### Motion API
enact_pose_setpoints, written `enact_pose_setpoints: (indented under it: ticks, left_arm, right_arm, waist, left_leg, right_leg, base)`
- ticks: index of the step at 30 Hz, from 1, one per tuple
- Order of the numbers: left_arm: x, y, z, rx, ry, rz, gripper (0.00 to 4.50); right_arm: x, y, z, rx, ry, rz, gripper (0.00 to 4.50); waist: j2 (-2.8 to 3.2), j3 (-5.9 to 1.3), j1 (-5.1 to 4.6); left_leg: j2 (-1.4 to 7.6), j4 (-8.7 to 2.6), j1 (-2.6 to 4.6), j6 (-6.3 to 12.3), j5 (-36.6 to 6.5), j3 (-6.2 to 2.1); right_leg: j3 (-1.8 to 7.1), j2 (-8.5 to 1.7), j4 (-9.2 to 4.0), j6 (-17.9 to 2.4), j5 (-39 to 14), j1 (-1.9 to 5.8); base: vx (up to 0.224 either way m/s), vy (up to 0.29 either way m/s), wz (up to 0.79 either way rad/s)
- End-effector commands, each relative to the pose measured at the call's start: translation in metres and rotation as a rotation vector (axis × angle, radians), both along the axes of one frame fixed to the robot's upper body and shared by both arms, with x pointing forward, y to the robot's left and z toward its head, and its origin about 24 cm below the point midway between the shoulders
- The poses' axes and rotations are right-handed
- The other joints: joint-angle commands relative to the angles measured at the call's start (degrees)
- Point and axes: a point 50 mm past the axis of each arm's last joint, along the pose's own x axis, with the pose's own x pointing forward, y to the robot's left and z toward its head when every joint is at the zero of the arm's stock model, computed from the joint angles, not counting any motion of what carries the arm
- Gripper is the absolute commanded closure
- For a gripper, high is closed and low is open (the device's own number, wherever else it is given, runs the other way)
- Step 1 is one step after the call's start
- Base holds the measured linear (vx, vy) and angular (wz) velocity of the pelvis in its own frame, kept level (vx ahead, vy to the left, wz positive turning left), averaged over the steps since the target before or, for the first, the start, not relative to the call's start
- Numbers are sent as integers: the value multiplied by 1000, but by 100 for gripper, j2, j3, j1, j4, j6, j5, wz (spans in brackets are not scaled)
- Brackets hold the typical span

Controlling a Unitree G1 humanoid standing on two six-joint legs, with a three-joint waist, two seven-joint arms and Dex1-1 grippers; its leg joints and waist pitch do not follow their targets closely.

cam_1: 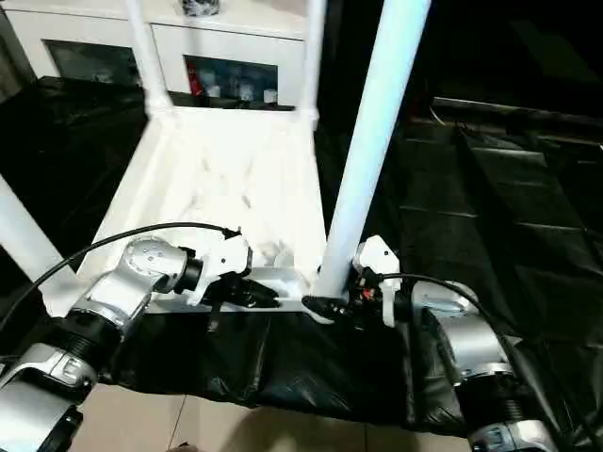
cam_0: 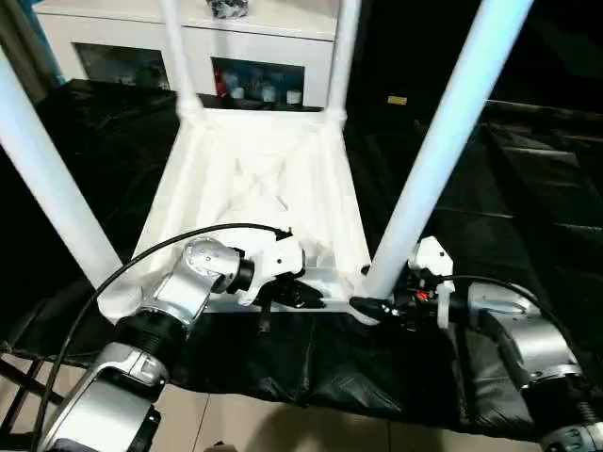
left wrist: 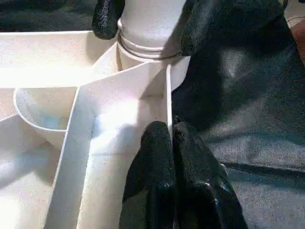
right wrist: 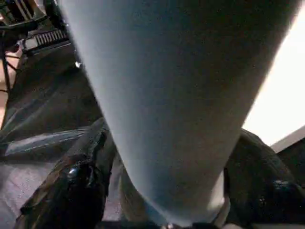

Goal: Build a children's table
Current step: Rotate leg to tighten

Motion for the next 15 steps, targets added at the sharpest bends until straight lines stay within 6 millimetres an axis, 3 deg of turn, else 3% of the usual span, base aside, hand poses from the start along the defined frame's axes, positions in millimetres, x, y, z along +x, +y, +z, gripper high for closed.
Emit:
enact_pose_setpoints:
  ticks: [1,9,11,13,15]
  left_arm:
    - [-1,-4,-5,34,8,-12,450]
    - [-3,-5,-7,29,19,-19,450]
    - [-1,-6,-8,27,21,8,450]
    - [-1,-7,-8,25,19,21,450]
    - [2,-12,-8,14,13,62,450]
  right_arm:
    - [-8,19,0,25,25,132,163]
    - [-9,21,-1,32,35,140,203]
    - [-10,23,-4,67,51,73,205]
    - [-10,23,-6,76,54,38,206]
    - [-6,27,-11,88,47,-63,206]
  waist:
    - [-61,-296,-5]
    - [-53,-309,-4]
    - [-40,-309,0]
    - [-37,-308,0]
    - [-35,-269,-18]
  left_leg:
    - [124,-339,-6,391,-1083,43]
    - [122,-329,-4,394,-989,43]
    - [119,-324,-6,405,-963,46]
    - [122,-334,-4,383,-997,38]
    - [116,-369,-1,282,-1271,39]
  right_leg:
    - [215,-266,-361,-1241,-1068,294]
    - [212,-256,-335,-1293,-824,301]
    - [213,-251,-331,-1321,-741,304]
    - [208,-254,-332,-1308,-804,308]
    - [209,-264,-398,-1195,-1312,275]
  base:
    - [0,0,0]
    - [0,0,0]
    - [0,0,0]
    - [0,0,0]
    - [0,0,0]
